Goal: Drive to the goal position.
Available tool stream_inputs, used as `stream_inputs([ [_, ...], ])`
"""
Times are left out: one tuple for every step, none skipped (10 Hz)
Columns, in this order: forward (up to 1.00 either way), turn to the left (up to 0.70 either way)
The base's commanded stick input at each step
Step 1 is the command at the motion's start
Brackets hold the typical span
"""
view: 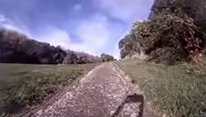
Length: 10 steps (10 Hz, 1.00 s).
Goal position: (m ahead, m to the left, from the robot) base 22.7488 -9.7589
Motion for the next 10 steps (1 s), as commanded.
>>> stream_inputs([
  [0.70,0.00],
  [0.70,0.00],
  [0.70,-0.01],
  [0.70,0.00],
  [0.70,-0.01],
  [0.70,-0.01],
  [0.70,0.00],
  [0.70,0.00],
  [0.70,-0.01],
  [0.70,0.00],
])
